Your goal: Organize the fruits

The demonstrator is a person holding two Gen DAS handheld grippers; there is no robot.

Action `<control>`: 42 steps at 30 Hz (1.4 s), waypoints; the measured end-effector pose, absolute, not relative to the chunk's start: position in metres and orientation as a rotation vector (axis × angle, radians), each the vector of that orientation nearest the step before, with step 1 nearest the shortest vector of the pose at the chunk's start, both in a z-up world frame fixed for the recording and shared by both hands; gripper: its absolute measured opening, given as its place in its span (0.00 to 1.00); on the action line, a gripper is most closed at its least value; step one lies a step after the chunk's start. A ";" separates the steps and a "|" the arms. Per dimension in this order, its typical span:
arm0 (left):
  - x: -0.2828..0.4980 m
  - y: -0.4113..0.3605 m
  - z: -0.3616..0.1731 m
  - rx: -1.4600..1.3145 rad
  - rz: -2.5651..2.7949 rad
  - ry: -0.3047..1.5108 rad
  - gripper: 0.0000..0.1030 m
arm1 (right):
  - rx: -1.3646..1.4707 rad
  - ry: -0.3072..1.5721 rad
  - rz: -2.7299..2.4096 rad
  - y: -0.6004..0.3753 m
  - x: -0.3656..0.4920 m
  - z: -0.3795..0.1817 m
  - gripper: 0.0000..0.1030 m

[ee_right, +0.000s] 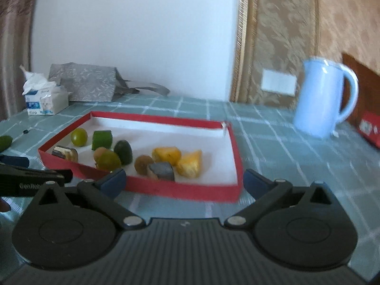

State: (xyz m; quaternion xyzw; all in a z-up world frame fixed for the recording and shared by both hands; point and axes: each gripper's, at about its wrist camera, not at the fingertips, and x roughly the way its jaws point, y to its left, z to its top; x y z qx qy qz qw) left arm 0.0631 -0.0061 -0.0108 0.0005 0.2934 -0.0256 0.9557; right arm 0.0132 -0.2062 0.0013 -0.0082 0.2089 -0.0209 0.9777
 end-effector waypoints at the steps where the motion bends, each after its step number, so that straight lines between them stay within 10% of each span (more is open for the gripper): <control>1: 0.062 -0.006 -0.010 -0.008 -0.053 0.597 0.89 | 0.001 0.436 -0.050 -0.209 0.012 -0.001 1.00; 42: -0.017 -0.064 0.023 0.097 -0.090 0.481 0.94 | 0.115 0.532 -0.175 -0.224 0.002 -0.012 1.00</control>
